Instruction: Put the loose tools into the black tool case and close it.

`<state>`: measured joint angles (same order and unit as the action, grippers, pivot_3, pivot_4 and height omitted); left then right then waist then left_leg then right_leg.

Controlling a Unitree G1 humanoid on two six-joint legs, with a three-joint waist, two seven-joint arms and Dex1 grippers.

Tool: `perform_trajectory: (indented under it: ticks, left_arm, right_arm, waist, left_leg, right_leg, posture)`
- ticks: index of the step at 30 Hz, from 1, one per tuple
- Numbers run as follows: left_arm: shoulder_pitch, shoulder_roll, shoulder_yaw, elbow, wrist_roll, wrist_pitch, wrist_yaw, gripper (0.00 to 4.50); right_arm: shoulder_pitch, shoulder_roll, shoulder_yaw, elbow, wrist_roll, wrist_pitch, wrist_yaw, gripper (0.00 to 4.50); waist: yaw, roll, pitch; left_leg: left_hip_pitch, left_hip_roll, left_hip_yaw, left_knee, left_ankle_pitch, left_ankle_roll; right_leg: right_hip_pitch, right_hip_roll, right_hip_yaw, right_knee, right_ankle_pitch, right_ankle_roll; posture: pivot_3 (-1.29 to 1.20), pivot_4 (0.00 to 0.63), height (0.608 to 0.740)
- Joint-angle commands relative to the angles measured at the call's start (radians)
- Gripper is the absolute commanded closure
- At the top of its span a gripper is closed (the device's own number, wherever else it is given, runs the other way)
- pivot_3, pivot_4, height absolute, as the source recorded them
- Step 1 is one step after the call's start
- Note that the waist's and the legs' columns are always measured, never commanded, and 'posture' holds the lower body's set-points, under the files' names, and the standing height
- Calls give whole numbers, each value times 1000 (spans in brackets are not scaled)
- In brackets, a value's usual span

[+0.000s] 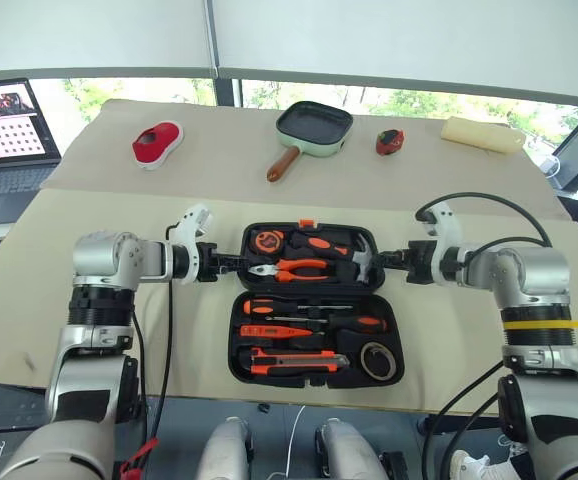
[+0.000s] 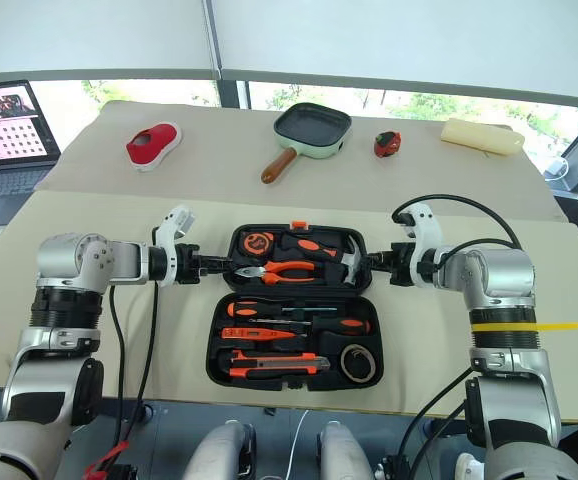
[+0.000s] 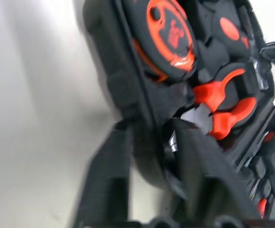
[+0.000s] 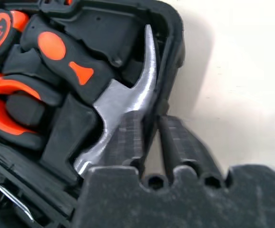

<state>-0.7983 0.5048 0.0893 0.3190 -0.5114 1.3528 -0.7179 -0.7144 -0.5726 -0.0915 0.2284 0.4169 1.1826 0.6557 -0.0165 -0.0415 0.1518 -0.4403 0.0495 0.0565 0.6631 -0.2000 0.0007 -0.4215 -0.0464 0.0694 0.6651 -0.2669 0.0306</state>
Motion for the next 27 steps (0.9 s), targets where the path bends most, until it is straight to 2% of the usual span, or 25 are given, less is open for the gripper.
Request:
perform_trajectory:
  ticks: [1,6,7,12,21,27]
  left_arm:
    - [14,0,6,-40,-25,16,0,4047]
    - [17,-31,53,-40,-41,17,23,4047]
    - [18,-39,66,-45,-50,19,22,4293]
    - [36,-57,87,-100,-78,6,12,4293]
    - [207,-85,94,-345,-53,-367,-30,4293]
    - [366,-75,64,-454,38,-642,-21,4293]
  right_arm:
    - [15,-9,6,-44,13,15,2,4500]
    - [36,0,-12,-91,30,22,-2,4500]
    - [38,5,-21,-103,37,22,-4,4500]
    - [45,30,-60,-169,69,26,-8,4500]
    - [180,80,-133,-508,96,-18,-66,4500]
    - [403,49,-66,-770,39,-239,-42,4500]
  waist:
    - [0,0,0]
    - [3,0,0]
    - [4,0,0]
    - [4,0,0]
    - [3,0,0]
    - [0,0,0]
  left_leg:
    - [1,0,0,0,0,0]
    - [1,0,0,0,0,0]
    - [1,0,0,0,0,0]
    - [0,0,0,0,0,0]
    - [-2,0,0,-1,0,-1]
    - [-3,0,0,-2,0,0]
  right_leg:
    - [1,0,0,0,1,0]
    - [1,0,0,-1,1,0]
    - [0,0,0,-1,1,0]
    - [0,0,0,-1,1,0]
    - [-2,0,0,-1,1,0]
    - [-3,0,0,-2,1,0]
  posture:
    - [0,150,740]
    - [0,150,740]
    - [0,150,740]
    - [0,150,740]
    - [0,150,740]
    - [0,150,740]
